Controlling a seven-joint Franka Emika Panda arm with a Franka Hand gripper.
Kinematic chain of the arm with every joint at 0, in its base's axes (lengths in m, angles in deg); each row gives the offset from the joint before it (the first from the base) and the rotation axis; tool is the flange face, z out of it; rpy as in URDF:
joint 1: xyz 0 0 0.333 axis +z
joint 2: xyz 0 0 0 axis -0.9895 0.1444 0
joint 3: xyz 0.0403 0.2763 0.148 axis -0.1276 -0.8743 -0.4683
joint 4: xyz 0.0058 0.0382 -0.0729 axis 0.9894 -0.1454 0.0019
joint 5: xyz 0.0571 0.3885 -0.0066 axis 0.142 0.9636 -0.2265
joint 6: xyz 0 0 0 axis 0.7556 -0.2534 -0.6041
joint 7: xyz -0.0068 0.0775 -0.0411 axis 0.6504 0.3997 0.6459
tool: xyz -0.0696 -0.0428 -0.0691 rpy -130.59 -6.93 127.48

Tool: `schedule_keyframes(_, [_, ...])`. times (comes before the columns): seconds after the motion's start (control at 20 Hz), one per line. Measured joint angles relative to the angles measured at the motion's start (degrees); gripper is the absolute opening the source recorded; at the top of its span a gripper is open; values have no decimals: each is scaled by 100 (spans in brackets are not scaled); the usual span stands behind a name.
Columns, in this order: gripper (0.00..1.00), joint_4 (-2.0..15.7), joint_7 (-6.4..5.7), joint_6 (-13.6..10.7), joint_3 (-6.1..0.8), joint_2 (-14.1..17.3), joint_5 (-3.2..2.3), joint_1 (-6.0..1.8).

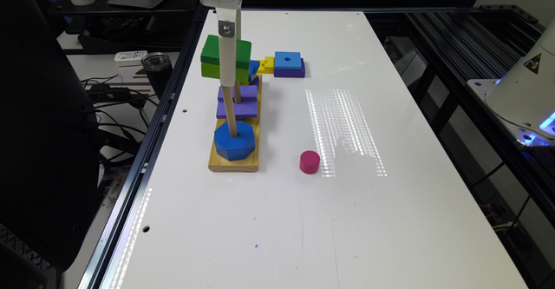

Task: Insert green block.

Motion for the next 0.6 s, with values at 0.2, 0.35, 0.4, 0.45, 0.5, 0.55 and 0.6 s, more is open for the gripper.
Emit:
schedule_keyframes(0.2, [0,0,2,30,1,30,0,-1])
schedule_keyframes(0.35, [0,0,2,33,1,33,0,-1])
schedule_keyframes(0.4, [0,0,2,33,1,33,0,-1])
schedule_keyframes(0.45, [0,0,2,34,1,34,0,-1])
schedule_keyframes(0.5, [0,0,2,34,1,35,0,-1])
schedule_keyframes(0.55, [0,0,2,40,1,55,-1,-1])
schedule_keyframes(0.6, [0,0,2,57,2,79,-3,-1])
